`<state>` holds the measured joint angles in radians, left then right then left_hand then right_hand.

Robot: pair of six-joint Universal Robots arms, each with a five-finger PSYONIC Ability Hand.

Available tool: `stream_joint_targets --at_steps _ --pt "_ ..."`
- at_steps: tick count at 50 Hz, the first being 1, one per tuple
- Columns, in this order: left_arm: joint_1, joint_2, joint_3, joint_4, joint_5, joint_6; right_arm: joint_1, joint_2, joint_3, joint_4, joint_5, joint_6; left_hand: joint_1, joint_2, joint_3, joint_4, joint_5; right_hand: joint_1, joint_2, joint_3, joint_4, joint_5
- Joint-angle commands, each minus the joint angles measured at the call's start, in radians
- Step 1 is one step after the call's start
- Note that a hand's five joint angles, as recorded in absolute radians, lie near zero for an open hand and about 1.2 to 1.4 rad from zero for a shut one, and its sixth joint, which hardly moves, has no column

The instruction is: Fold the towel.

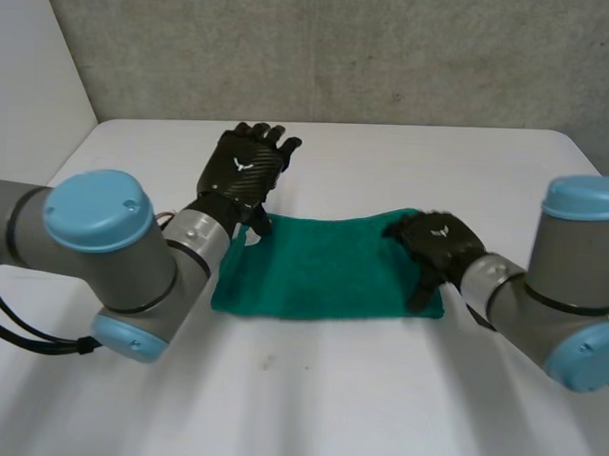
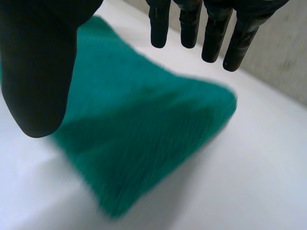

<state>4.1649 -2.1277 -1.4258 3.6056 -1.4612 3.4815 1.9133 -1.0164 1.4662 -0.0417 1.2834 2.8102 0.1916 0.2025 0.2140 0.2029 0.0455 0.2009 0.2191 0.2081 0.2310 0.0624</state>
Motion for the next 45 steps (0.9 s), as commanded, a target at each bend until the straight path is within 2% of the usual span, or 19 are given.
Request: stream_joint_targets --at_steps 1,4,8,10,11,18,27,32,37,40,45 --pt "-0.019 -0.06 0.031 -0.062 -0.047 -0.035 -0.092 0.018 0.083 -0.021 -0.056 0.032 -0.016 -0.027 -0.039 -0.028 -0.045 0.192 0.174 0.185 0.162 0.156" --pt "-0.02 -0.061 0.025 -0.073 -0.048 -0.035 -0.097 0.024 0.085 -0.041 -0.058 0.06 -0.016 -0.027 -0.039 -0.027 -0.045 0.324 0.306 0.317 0.294 0.288" --pt "-0.02 -0.058 0.019 -0.073 -0.048 -0.036 -0.103 0.033 0.089 -0.056 -0.05 0.072 -0.016 -0.027 -0.039 -0.028 -0.045 0.729 0.71 0.721 0.699 0.693" --pt "-0.019 -0.054 0.011 -0.074 -0.048 -0.036 -0.115 0.035 0.092 -0.067 -0.042 0.072 -0.016 -0.027 -0.039 -0.028 -0.045 1.124 1.106 1.117 1.094 1.088" --pt "-0.02 -0.052 0.008 -0.076 -0.048 -0.036 -0.125 0.033 0.095 -0.072 -0.041 0.072 -0.016 -0.027 -0.039 -0.028 -0.045 1.195 1.176 1.187 1.165 1.159" --pt "-0.015 -0.026 -0.016 -0.082 -0.048 -0.038 -0.169 0.032 0.085 -0.073 -0.006 0.055 -0.017 -0.028 -0.04 -0.028 -0.046 1.195 1.177 1.188 1.165 1.159" --pt "-0.003 0.029 -0.051 -0.087 -0.05 -0.038 -0.131 0.009 -0.009 -0.066 0.001 -0.028 -0.017 -0.028 -0.04 -0.028 -0.046 1.195 1.177 1.188 1.165 1.159" --pt "0.006 0.071 -0.076 -0.1 -0.067 -0.038 0.047 0.002 -0.141 -0.035 0.002 -0.038 -0.017 -0.028 -0.04 -0.028 -0.046 1.195 1.177 1.188 1.165 1.159" --pt "0.027 0.112 -0.11 -0.119 -0.126 -0.05 0.208 0.038 -0.225 -0.017 -0.022 -0.055 -0.017 -0.028 -0.04 -0.028 -0.046 1.195 1.177 1.188 1.165 1.159" --pt "0.031 0.123 -0.128 -0.12 -0.154 -0.068 0.321 0.125 -0.254 -0.026 -0.079 -0.096 -0.017 -0.028 -0.04 -0.028 -0.046 1.195 1.177 1.188 1.165 1.159" --pt "0.037 0.141 -0.148 -0.122 -0.192 -0.111 0.385 0.196 -0.274 -0.02 -0.148 -0.17 -0.017 -0.028 -0.04 -0.028 -0.046 1.195 1.177 1.188 1.165 1.159"
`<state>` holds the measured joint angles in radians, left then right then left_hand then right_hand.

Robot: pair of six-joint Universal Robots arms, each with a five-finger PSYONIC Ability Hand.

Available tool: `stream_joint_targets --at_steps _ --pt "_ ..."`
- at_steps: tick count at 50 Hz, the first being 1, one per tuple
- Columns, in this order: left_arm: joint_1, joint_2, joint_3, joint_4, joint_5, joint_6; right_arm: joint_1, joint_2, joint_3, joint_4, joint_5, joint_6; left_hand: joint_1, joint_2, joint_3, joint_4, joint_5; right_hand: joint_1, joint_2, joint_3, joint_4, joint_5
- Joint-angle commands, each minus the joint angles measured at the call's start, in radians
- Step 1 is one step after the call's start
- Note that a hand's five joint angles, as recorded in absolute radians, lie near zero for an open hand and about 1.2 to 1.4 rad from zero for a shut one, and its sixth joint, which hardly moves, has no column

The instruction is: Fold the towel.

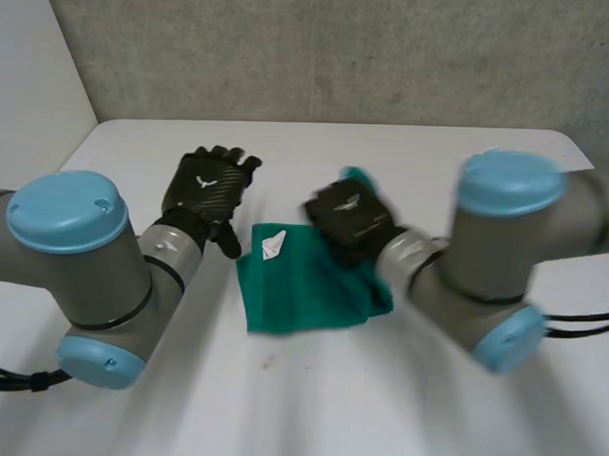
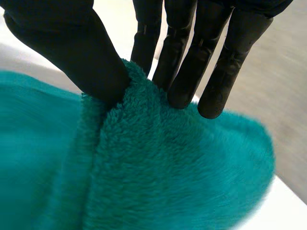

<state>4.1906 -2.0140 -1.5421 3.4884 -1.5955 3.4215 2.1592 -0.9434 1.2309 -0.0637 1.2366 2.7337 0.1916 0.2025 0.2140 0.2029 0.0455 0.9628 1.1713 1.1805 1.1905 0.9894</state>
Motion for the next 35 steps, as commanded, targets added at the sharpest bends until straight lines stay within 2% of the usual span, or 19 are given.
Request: stream_joint_targets --at_steps 1,2,3,4,5,6,8,9,10,13,19,23,26,30,35 --pt "0.011 0.032 -0.032 -0.005 -0.06 -0.06 0.145 0.142 -0.045 0.002 -0.101 -0.114 -0.017 -0.028 -0.04 -0.028 -0.045 0.434 0.225 0.216 0.206 0.232" --pt "0.011 0.034 -0.032 -0.003 -0.06 -0.064 0.143 0.147 -0.05 0.001 -0.092 -0.12 -0.017 -0.028 -0.04 -0.028 -0.045 0.205 -0.004 -0.013 -0.023 0.004" --pt "0.014 0.037 -0.03 -0.003 -0.06 -0.07 0.143 0.147 -0.05 0.001 -0.092 -0.12 -0.017 -0.028 -0.04 -0.028 -0.045 0.203 -0.006 -0.015 -0.025 0.001" --pt "0.016 0.037 -0.029 -0.003 -0.06 -0.073 0.142 0.152 -0.06 0.001 -0.057 -0.123 -0.017 -0.028 -0.04 -0.028 -0.045 -0.323 -0.532 -0.541 -0.551 -0.525" --pt "0.017 0.037 -0.026 -0.003 -0.058 -0.074 0.14 0.149 -0.065 0.001 -0.014 -0.114 -0.017 -0.028 -0.04 -0.028 -0.045 -0.643 -0.851 -0.86 -0.87 -0.844" --pt "0.019 0.037 -0.021 -0.003 -0.057 -0.077 0.137 0.141 -0.068 -0.001 0.051 -0.089 -0.017 -0.028 -0.04 -0.028 -0.045 -0.788 -0.997 -1.006 -1.016 -0.989" --pt "0.016 0.034 -0.015 -0.003 -0.057 -0.079 0.134 0.133 -0.07 -0.002 0.08 -0.074 -0.017 -0.028 -0.04 -0.028 -0.045 -0.788 -0.997 -1.006 -1.016 -0.989" --pt "0.013 0.032 -0.013 -0.003 -0.055 -0.08 0.104 0.097 -0.067 -0.007 0.14 -0.002 -0.017 -0.028 -0.04 -0.028 -0.045 -0.788 -0.997 -1.006 -1.016 -0.989" --pt "0.006 0.023 -0.003 -0.002 -0.052 -0.08 0.088 0.077 -0.062 -0.007 0.148 0.026 -0.016 -0.027 -0.039 -0.028 -0.045 -0.788 -0.997 -1.006 -1.016 -0.989" --pt "-0.004 0.017 0.017 -0.003 -0.05 -0.087 0.021 0.014 -0.044 -0.005 0.141 0.157 -0.01 -0.021 -0.033 -0.022 -0.039 -0.788 -0.997 -1.006 -1.016 -0.989" --pt "-0.079 -0.031 0.082 -0.017 -0.049 -0.18 -0.038 0.005 -0.056 0.019 0.08 0.334 0.013 0.002 -0.009 0.002 -0.015 -0.788 -0.997 -1.006 -1.016 -0.989" --pt "-0.096 -0.09 0.134 -0.083 -0.047 -0.249 -0.073 0.044 -0.093 0.082 0.049 0.35 0.016 0.005 -0.006 0.005 -0.012 -0.788 -0.997 -1.006 -1.016 -0.989" --pt "-0.096 -0.162 0.187 -0.167 -0.049 -0.275 -0.071 0.135 -0.155 0.145 0.052 0.348 0.016 0.005 -0.006 0.005 -0.012 -0.788 -0.997 -1.006 -1.016 -0.989" --pt "-0.087 -0.247 0.233 -0.28 -0.058 -0.278 -0.071 0.225 -0.232 0.234 0.055 0.343 0.013 0.002 -0.009 0.002 -0.015 -0.788 -0.997 -1.006 -1.016 -0.989" --pt "-0.069 -0.27 0.224 -0.336 -0.06 -0.274 -0.073 0.267 -0.278 0.295 0.079 0.305 0.004 -0.007 -0.018 -0.007 -0.024 -0.788 -0.997 -1.006 -1.016 -0.989"
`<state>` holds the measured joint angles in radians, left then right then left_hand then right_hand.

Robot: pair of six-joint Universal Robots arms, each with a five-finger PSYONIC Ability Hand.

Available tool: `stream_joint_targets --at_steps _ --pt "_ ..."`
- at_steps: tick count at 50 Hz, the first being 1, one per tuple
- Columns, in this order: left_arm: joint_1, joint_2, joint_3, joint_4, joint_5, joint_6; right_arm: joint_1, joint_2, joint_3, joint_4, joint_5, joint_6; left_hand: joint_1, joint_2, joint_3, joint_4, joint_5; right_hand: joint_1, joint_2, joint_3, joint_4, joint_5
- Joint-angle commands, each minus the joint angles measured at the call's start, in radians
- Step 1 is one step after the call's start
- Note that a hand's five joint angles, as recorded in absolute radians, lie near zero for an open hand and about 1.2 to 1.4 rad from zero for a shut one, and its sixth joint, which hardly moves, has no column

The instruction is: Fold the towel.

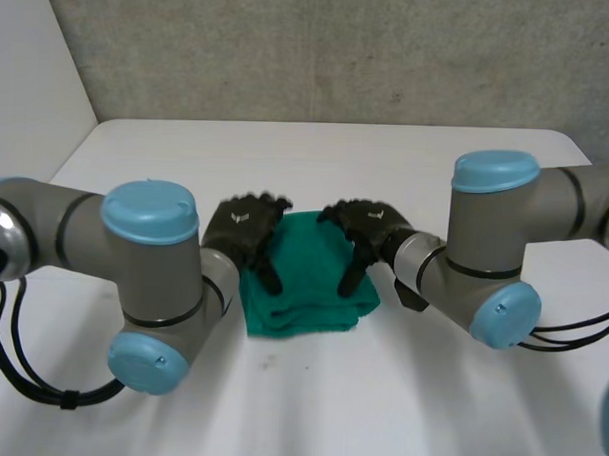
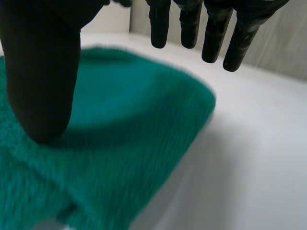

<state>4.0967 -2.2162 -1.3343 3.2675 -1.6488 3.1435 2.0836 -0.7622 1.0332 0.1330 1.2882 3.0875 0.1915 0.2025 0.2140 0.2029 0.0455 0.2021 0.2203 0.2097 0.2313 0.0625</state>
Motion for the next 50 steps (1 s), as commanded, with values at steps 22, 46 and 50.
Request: stream_joint_targets --at_steps 22,46,50 --pt "0.158 0.346 0.087 -0.204 0.032 0.023 -0.106 -0.446 0.111 -0.181 0.416 -0.125 -0.007 -0.018 -0.03 -0.019 -0.036 -0.028 -0.046 -0.035 -0.057 -0.062" --pt "0.251 0.524 0.063 -0.278 0.112 -0.02 -0.181 -0.556 0.165 -0.041 0.341 -0.147 -0.016 -0.027 -0.039 -0.028 -0.045 -0.028 -0.046 -0.035 -0.057 -0.062" --pt "0.251 0.524 0.061 -0.276 0.112 -0.022 -0.175 -0.557 0.168 -0.042 0.33 -0.147 -0.017 -0.028 -0.04 -0.028 -0.045 -0.028 -0.046 -0.035 -0.057 -0.062"
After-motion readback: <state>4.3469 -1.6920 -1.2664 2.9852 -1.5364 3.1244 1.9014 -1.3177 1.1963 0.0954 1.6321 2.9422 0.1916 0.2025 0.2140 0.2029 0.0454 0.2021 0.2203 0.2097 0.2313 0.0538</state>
